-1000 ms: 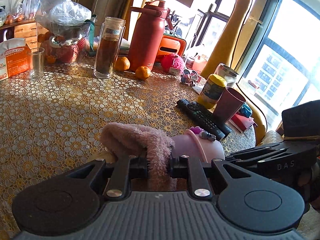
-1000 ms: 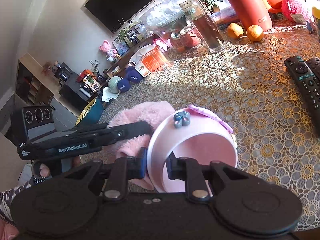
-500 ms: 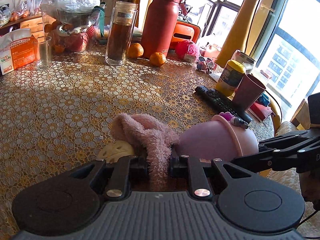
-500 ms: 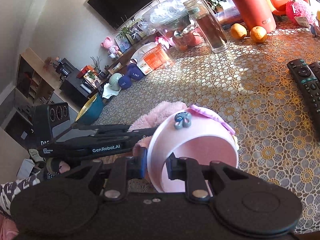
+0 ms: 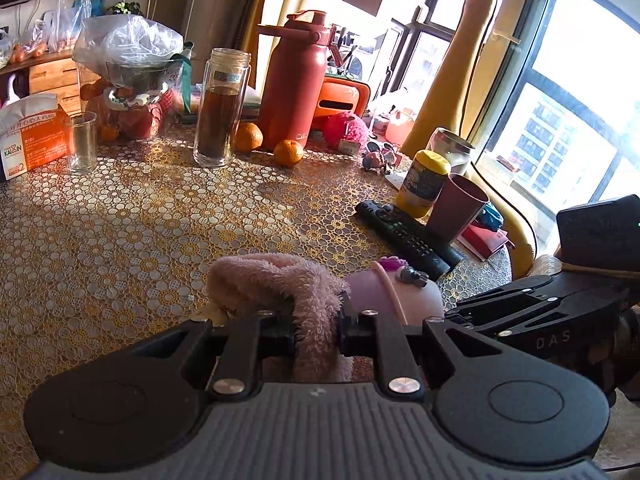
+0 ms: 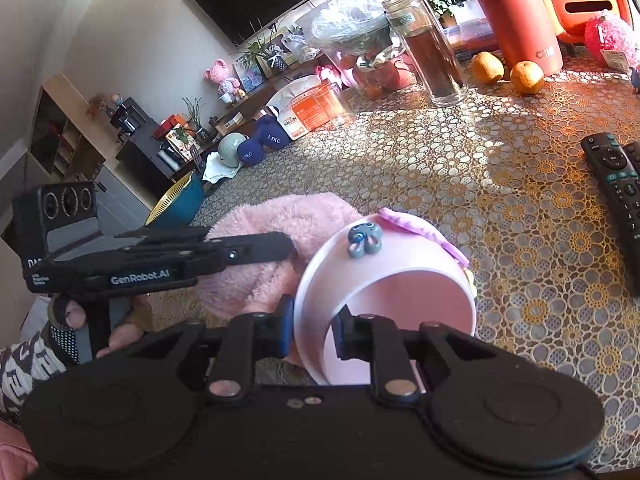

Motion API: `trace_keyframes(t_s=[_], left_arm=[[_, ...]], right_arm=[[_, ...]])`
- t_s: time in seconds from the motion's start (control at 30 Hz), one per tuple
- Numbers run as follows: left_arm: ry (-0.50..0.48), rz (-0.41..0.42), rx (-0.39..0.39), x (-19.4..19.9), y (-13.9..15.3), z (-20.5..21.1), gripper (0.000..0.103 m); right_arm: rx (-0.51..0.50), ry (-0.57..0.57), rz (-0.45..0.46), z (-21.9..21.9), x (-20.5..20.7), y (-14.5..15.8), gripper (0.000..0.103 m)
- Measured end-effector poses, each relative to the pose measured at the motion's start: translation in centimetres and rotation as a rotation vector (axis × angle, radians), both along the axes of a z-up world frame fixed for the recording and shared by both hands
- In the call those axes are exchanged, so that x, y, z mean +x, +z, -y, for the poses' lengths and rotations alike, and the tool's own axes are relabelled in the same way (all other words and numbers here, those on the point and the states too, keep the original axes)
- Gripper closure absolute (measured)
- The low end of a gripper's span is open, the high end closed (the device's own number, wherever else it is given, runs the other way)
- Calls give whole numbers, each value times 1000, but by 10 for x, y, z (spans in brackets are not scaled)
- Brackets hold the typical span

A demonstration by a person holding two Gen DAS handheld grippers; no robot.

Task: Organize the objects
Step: 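Wipe the towel across the mug's outer wall near the rim with the left tool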

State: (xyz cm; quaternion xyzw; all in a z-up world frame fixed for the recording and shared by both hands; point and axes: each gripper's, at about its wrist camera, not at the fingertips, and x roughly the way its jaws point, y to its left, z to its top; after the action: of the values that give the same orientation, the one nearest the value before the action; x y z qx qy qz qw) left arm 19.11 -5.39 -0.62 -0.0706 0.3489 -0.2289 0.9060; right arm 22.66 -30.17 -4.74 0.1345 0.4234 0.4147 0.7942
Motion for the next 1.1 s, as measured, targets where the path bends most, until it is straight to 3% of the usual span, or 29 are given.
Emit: trace_keyframes(t_s=[0.2, 0.53, 0.8, 1.03, 1.1], left_arm=[[-39, 13, -21, -3, 10, 10, 85], [26, -63, -18, 30, -19, 6, 85], [75, -88, 102, 45, -46, -6, 85], [169, -47, 206, 40, -43, -42, 86], [193, -49, 198, 38, -42, -57, 86]], right_arm=[[-77, 54, 66, -14, -7, 6, 85], [-148, 116, 126, -28, -6, 13, 84], [-167, 152, 136, -31, -3, 16, 84], [-236, 173, 193, -39, -1, 25, 83], [-252, 174, 204, -43, 0, 27, 83]])
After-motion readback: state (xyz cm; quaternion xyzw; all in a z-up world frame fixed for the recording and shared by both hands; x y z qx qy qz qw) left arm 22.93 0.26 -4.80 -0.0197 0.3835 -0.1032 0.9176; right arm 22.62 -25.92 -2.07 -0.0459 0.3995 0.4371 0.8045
